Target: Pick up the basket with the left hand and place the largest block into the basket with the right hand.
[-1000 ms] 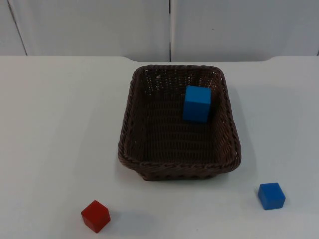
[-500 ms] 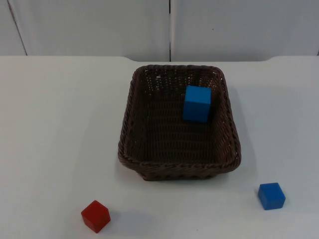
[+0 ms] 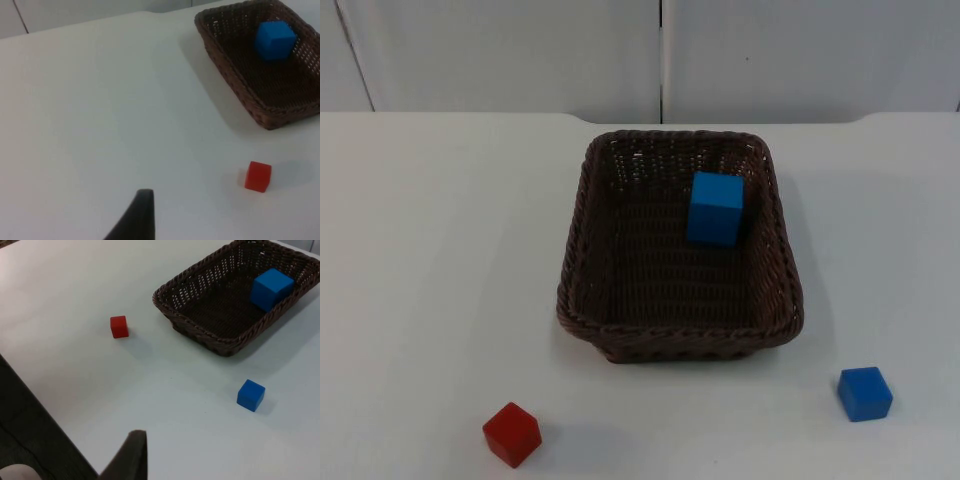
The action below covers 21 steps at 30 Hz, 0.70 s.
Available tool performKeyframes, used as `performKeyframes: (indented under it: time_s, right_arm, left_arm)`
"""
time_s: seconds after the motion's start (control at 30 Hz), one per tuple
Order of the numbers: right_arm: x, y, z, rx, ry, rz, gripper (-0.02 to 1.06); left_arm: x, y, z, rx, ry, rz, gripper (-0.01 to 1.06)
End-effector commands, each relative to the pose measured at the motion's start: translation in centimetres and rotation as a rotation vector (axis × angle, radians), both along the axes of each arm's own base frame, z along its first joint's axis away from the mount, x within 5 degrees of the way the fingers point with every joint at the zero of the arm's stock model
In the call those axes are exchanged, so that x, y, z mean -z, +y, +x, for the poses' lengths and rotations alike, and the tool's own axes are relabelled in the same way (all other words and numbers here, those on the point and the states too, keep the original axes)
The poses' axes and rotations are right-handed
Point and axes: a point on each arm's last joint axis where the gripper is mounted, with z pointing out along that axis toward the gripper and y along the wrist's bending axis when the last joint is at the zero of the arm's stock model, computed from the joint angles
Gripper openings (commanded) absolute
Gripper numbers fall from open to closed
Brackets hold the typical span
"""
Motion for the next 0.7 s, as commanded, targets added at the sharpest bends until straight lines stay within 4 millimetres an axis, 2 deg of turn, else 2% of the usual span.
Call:
performKeyframes:
  time_s: [0.0,0.47,0.67]
  right_arm:
    - [-0.07,0.03,0.04,0.005,-0.009,0.010,1.05]
    - [-0.07,0.03,0.04,0.006,-0.007,0.012,1.05]
    - [-0.07,0.03,0.04,0.006,-0.007,0.012,1.05]
  left_arm:
    - [0.01,-0.07,0.03,-0.019,-0.010,-0.004,1.05]
    - [0.01,-0.20,-0.03,-0.299,-0.011,-0.003,1.05]
    - [0.01,-0.23,-0.04,-0.356,-0.011,-0.002,1.05]
